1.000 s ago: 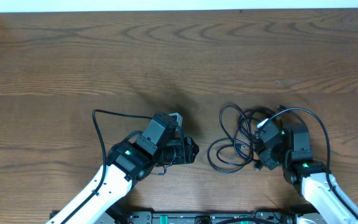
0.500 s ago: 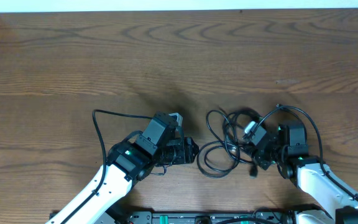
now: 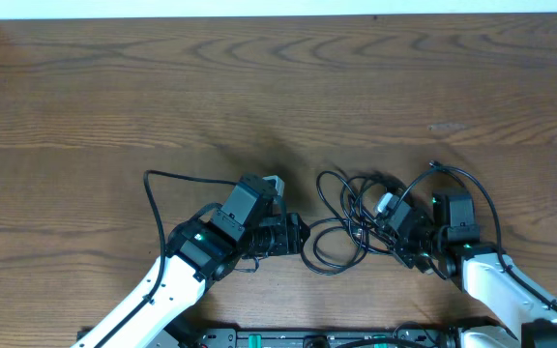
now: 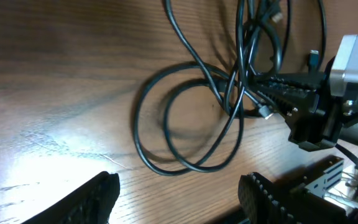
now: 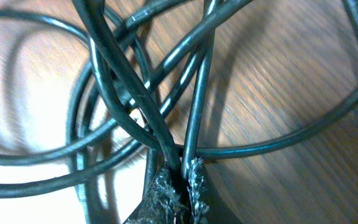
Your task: Untangle cables
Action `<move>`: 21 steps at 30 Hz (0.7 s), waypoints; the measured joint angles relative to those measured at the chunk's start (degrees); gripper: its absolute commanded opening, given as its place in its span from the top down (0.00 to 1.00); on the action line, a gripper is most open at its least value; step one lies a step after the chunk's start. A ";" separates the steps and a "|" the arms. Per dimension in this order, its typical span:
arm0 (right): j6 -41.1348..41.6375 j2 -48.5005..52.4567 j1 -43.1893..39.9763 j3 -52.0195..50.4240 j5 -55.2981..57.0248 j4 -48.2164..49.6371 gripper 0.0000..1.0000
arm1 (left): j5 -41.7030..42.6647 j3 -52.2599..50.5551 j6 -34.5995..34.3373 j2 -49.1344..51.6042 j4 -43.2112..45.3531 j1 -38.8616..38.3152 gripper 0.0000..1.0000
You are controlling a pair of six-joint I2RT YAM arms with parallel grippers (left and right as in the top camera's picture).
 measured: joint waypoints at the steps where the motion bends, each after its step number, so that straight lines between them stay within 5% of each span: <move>1: 1.07 -0.39 0.00 0.00 -1.09 -0.04 0.99 | 0.68 0.00 0.00 0.00 0.22 0.00 0.35; 21: 33.97 -23.21 0.00 6.93 -17.31 -0.17 0.99 | 9.29 0.00 0.22 -14.14 11.67 0.00 0.39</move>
